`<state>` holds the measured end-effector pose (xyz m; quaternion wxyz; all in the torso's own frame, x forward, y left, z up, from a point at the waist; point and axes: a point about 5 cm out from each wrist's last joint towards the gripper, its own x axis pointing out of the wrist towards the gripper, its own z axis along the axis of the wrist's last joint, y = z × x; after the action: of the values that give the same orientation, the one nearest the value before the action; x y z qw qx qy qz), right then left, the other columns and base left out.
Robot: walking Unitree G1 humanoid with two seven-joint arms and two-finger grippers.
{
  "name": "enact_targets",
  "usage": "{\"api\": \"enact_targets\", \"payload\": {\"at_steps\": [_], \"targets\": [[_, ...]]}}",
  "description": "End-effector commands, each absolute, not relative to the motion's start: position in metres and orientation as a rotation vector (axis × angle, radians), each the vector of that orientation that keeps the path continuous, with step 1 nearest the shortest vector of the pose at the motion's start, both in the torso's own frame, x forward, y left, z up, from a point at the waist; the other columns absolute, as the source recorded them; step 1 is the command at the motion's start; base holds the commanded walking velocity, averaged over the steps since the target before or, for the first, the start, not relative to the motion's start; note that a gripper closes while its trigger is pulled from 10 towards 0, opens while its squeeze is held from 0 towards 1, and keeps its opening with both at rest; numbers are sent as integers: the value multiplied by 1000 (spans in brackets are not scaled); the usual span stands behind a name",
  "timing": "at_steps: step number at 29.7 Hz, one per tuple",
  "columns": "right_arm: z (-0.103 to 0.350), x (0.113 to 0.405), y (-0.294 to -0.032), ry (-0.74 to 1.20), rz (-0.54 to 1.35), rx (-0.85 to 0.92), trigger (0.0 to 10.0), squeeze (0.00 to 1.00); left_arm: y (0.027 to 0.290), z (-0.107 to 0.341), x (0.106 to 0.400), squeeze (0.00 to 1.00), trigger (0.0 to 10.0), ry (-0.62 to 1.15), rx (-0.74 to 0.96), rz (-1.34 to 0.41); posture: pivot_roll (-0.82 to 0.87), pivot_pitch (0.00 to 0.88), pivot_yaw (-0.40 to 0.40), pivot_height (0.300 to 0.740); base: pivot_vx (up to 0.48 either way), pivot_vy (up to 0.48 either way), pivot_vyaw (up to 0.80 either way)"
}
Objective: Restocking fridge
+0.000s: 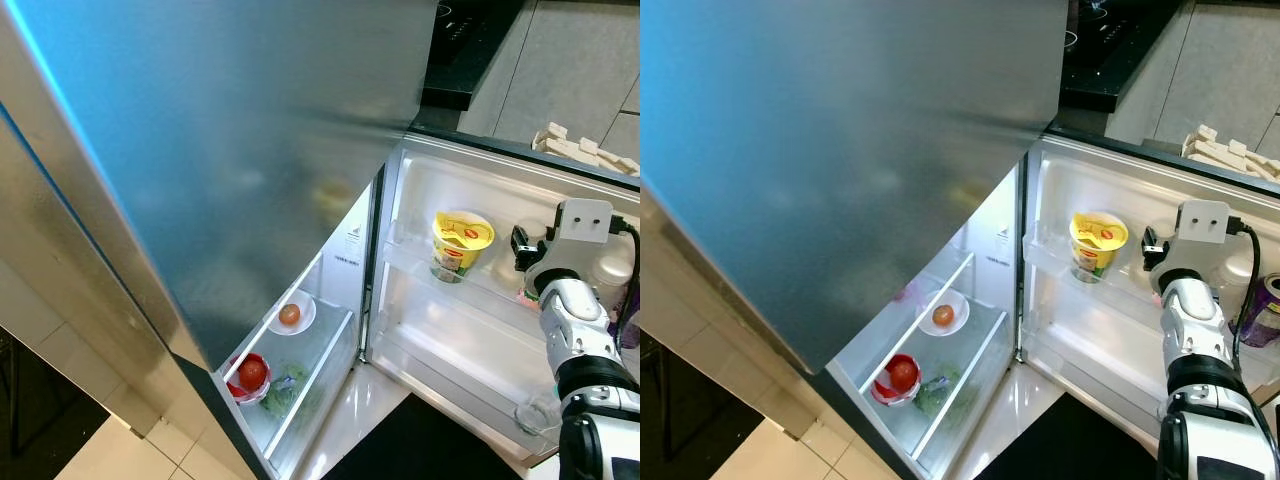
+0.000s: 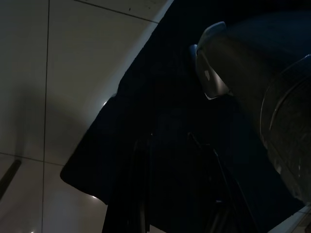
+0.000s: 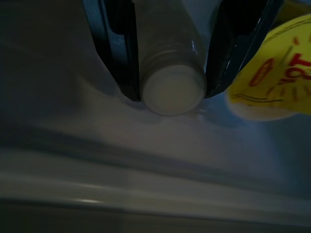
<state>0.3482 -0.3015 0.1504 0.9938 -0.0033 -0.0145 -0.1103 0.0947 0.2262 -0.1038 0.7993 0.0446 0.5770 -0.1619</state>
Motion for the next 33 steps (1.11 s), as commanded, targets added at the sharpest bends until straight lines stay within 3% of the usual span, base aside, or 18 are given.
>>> {"api": "enact_targets", "payload": {"at_steps": [1,18,33], "targets": [[158,352,-296,-68,-201,21,10000,0,236,-103,91,0,10000,1257,125,-338,70,42,86,740,0,0,0],[157,356,-285,-69,-114,60,10000,0,236,-103,90,0,10000,1259,123,-340,71,45,86,740,0,0,0],[151,353,-294,7,-157,-34,10000,0,235,-103,92,0,10000,1254,124,-344,67,42,88,740,0,0,0]]}}
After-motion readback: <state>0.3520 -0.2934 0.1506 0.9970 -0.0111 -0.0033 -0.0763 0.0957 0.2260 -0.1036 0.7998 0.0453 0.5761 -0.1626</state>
